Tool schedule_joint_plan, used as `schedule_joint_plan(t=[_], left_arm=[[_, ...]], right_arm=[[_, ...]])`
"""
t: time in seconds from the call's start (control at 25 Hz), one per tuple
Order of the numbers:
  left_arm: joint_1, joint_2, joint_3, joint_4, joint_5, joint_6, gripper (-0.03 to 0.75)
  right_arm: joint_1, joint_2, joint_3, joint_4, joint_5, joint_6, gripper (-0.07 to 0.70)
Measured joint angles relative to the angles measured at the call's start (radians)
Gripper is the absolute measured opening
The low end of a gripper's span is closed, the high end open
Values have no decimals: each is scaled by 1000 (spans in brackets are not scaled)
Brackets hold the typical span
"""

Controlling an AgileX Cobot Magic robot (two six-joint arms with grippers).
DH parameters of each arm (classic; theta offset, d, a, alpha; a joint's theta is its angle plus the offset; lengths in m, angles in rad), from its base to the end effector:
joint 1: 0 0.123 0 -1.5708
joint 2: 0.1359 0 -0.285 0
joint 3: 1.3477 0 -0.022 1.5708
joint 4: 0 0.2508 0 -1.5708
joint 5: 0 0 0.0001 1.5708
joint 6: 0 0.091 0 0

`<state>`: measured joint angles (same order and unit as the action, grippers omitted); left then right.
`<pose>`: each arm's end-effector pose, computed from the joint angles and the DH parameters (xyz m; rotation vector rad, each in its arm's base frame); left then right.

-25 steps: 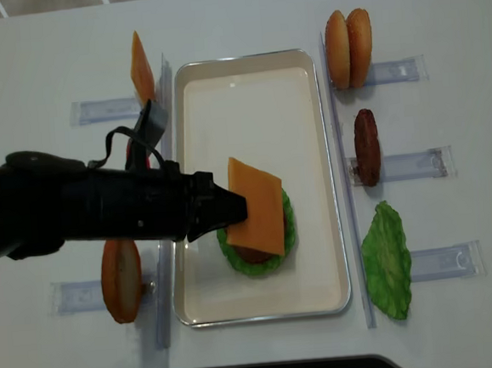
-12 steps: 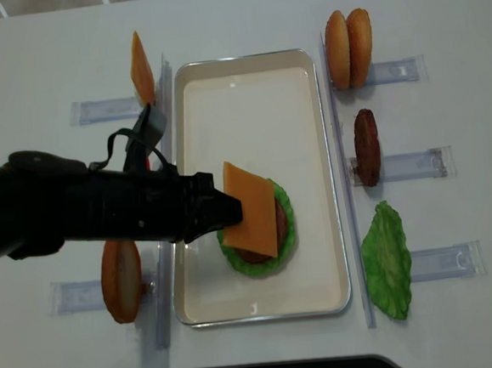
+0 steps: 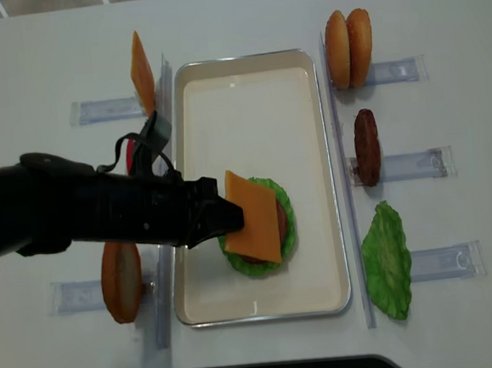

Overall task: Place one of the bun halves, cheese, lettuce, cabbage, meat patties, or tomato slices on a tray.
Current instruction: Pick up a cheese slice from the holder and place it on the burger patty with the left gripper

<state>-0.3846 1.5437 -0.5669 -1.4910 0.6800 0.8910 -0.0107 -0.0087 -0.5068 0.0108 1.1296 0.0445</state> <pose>0.2075 -0.1456 0.1675 0.0410 2.6615 -1.2161 -0.0099 0.0010 0.2736 0.0568 2.0971 0.0334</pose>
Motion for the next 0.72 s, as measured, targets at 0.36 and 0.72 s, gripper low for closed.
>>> schedule_joint_plan(t=[0.36,0.72], left_arm=[[0,1,0,22,-2,2,34],[0,2,0,87,-88,0,246]], right_arm=[[0,0,0,0,0,0,539],[0,0,0,0,0,0,539]])
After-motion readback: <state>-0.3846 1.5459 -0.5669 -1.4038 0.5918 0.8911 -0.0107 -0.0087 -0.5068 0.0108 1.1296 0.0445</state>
